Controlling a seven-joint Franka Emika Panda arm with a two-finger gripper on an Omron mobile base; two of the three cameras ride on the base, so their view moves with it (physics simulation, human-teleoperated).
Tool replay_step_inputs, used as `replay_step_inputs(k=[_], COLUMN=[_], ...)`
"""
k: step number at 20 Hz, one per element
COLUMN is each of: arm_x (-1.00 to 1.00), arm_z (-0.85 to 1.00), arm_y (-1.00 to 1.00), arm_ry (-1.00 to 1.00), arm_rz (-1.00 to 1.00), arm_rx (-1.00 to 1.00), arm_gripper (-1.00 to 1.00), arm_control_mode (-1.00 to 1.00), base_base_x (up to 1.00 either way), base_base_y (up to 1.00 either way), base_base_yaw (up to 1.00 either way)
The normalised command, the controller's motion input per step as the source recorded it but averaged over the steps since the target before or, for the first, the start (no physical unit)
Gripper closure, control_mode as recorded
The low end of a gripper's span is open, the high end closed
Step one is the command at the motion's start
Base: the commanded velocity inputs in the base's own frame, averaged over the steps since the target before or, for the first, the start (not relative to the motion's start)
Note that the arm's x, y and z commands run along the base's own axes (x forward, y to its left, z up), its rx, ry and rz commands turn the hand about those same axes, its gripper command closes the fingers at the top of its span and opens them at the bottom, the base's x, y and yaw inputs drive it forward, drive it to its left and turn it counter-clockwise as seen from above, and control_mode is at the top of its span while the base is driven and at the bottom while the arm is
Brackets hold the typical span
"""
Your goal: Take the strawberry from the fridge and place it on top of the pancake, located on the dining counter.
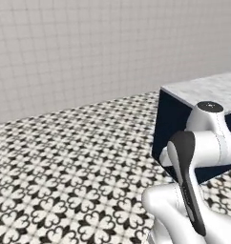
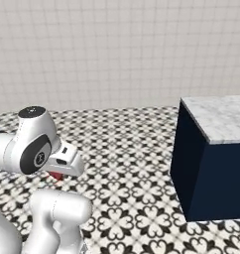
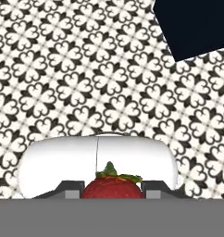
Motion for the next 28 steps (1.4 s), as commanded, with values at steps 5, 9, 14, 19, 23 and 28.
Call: replay_step_inputs(k=[5, 9, 14, 19, 23, 28], arm_x=[0.00, 0.00, 0.00, 0.00, 0.00, 0.00], arm_z=[0.00, 0.00, 0.00, 0.00, 0.00, 0.00], arm_y=[0.00, 0.00, 0.00, 0.00, 0.00, 0.00], arm_ry=[0.00, 0.00, 0.00, 0.00, 0.00, 0.00], arm_rz=[0.00, 0.00, 0.00, 0.00, 0.00, 0.00], arm_rx=[0.00, 0.00, 0.00, 0.00, 0.00, 0.00], arm_gripper=[1.00, 1.00, 1.00, 1.00, 1.00, 1.00], arm_control_mode=[1.00, 1.00, 1.00, 1.00, 1.00, 1.00], base_base_x=[1.00, 1.00, 1.00, 1.00, 1.00, 0.84], base_base_y=[0.70, 0.92, 0.92, 0.93, 1.00, 1.00], base_base_yaw=[-0.49, -0.52, -0.51, -0.51, -0.50, -0.48])
